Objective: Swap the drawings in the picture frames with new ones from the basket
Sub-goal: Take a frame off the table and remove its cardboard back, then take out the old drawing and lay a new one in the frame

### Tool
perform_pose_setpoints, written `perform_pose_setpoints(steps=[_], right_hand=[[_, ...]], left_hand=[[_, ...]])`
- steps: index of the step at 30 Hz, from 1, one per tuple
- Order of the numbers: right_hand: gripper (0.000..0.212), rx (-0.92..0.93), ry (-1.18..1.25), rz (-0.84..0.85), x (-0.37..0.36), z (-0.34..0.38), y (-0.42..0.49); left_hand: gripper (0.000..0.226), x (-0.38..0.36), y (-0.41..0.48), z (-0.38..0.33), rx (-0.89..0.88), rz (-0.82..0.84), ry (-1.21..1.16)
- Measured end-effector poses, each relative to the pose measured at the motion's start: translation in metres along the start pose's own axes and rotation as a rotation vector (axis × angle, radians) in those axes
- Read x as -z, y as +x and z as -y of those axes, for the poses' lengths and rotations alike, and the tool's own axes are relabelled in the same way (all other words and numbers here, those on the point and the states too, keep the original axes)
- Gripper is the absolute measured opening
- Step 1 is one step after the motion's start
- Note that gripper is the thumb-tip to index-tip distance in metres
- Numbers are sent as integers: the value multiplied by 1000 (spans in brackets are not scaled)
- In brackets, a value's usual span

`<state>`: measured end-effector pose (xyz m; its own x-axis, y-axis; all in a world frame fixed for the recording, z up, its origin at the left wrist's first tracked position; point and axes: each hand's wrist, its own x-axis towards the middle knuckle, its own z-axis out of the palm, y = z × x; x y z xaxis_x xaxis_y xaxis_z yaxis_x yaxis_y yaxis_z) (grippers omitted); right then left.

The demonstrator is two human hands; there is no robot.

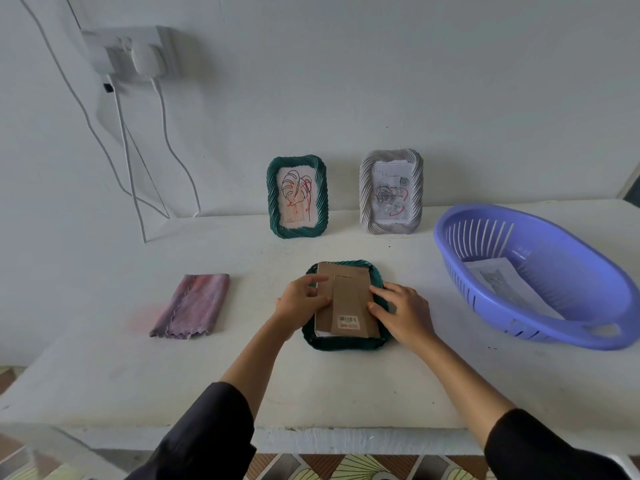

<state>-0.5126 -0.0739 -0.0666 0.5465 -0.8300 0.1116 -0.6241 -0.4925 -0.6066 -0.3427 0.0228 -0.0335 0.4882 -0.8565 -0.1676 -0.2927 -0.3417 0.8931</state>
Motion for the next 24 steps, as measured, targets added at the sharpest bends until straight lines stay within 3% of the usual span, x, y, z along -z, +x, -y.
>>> perform_pose_setpoints(steps=[5, 12, 17, 21, 24], right_hand=[[40, -28, 10, 3, 0, 2, 1], [40, -28, 33, 1, 2, 4, 0], [38, -4, -12, 1, 0, 2, -1], [37, -1, -20, 1, -2, 1, 0], [37, -4, -32, 0, -2, 1, 0]], left_hand=[[44, 10, 1, -10, 14, 146, -86], [44, 18, 0, -13, 19, 141, -150], [37, 37, 0, -15, 2, 53, -203], [31, 63, 2, -3, 81, -188, -282], [30, 75, 4, 17, 168, -322, -140]])
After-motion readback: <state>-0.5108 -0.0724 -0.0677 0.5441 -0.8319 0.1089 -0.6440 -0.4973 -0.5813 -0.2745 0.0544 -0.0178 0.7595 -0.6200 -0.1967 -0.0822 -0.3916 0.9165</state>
